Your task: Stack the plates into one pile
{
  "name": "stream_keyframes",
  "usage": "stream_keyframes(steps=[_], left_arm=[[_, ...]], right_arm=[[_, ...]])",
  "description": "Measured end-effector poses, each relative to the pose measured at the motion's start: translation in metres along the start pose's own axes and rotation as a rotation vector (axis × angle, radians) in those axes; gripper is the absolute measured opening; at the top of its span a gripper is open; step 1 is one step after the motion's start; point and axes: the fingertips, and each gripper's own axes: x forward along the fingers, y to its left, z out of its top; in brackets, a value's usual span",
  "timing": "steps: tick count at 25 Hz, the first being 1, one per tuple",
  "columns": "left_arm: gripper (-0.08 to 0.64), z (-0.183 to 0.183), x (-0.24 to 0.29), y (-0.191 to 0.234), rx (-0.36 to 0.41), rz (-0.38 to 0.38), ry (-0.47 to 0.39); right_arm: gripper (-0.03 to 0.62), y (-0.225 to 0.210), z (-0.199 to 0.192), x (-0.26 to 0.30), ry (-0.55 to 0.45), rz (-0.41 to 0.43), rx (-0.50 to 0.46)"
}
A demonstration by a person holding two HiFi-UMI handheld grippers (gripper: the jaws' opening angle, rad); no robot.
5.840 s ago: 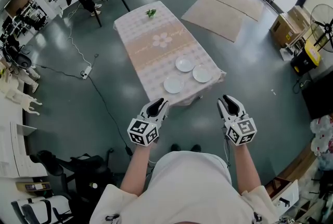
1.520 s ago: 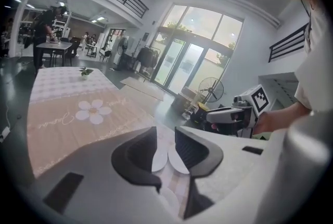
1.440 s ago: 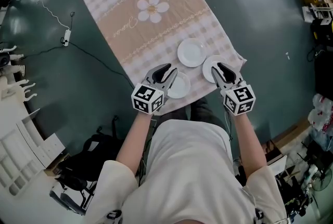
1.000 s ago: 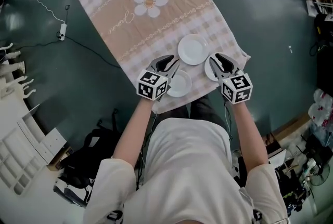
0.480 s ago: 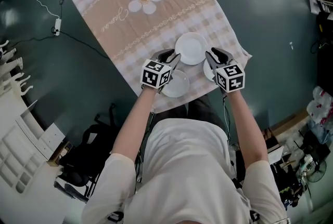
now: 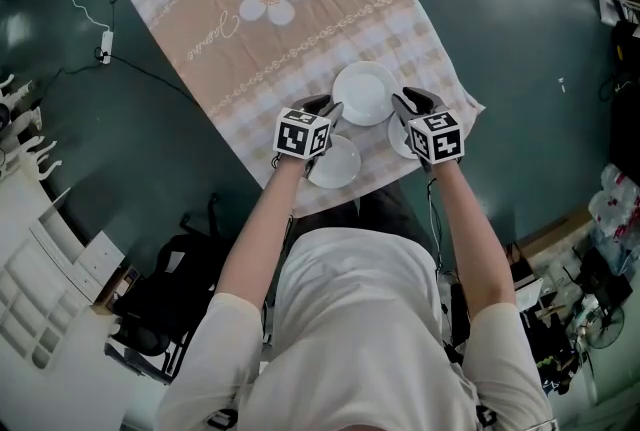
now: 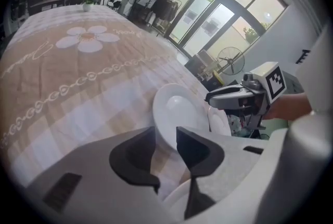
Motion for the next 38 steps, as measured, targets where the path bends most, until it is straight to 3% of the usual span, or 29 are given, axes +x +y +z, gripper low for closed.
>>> stream_keyframes(steps=[4, 16, 24, 38], left_arm=[[0.131, -0.008, 0.005, 0.000, -0.026, 0.003, 0.031], [0.113, -0.006, 0.009, 0.000, -0.095, -0.001, 0.002], [0.059, -0.002, 0.002, 0.009, -0.219, -0.013, -0.052], [0.038, -0.001, -0.035, 0.011, -0.249, -0.009, -0.120]], right_arm=[[0.129, -0.004, -0.009, 0.008, 0.038, 0.004, 0.005], [0.111, -0.006, -0.012, 0.022, 0.078, 0.040, 0.057], [0.072, -0.004, -0.005, 0.021, 0.033, 0.034, 0.120], [0.061, 0.027, 0.016, 0.008, -0.009, 0.048, 0.092]])
